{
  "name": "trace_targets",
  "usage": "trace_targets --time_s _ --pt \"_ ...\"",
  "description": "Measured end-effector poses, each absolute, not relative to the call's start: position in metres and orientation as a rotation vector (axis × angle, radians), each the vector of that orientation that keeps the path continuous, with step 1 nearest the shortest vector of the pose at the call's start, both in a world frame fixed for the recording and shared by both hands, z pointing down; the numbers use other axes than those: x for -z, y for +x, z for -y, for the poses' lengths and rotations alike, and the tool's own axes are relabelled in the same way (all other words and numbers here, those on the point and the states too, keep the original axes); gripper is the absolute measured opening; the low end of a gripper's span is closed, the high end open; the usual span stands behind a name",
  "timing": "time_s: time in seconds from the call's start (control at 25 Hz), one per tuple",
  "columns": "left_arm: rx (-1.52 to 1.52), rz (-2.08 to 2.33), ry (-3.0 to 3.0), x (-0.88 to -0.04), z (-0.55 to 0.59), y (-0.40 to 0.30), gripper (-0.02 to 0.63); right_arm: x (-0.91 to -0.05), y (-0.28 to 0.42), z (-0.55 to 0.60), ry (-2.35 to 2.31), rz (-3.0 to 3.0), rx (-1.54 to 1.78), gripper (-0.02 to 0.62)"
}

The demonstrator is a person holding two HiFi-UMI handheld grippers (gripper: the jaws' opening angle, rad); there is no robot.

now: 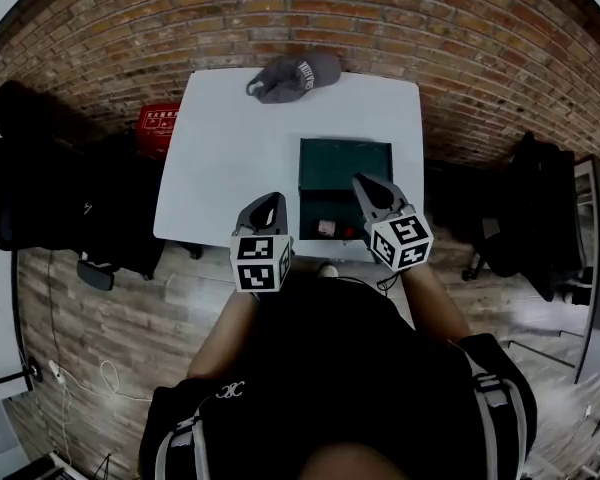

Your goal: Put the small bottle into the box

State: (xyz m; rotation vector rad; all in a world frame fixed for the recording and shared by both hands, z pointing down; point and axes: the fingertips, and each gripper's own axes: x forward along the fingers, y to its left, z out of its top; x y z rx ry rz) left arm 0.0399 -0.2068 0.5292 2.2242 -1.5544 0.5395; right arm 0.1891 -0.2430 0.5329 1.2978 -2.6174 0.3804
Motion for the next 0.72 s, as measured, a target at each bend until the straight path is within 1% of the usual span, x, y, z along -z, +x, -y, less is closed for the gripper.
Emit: trace_targets --time_s 0.2,0.32,0.52,0.64,0.72 --pt "-0.535 1.523 2.280 -0.524 0.217 0.060 0.012 -0.480 0.236 0.253 1.609 2.620 -0.340 0.031" --pt "-0.493 1.532 2.305 -0.517 0.223 0.070 0.012 -0.463 0.255 0.255 1.692 2.606 -0.355 0.029" --pt "-0.371 1.564 2.335 -0.500 0.240 0.078 0.012 -0.439 0.260 0.247 1.700 2.672 -0.263 0.029" --pt "-0.261 1.583 2.352 -0.484 0.250 0.079 0.012 -0.440 0.258 0.243 1.751 2.622 -0.157 0.029" --pt "-0.236 1.592 2.359 -0.480 0.255 0.080 0.012 -0.445 0.258 0.242 1.772 2.590 -0.143 0.029"
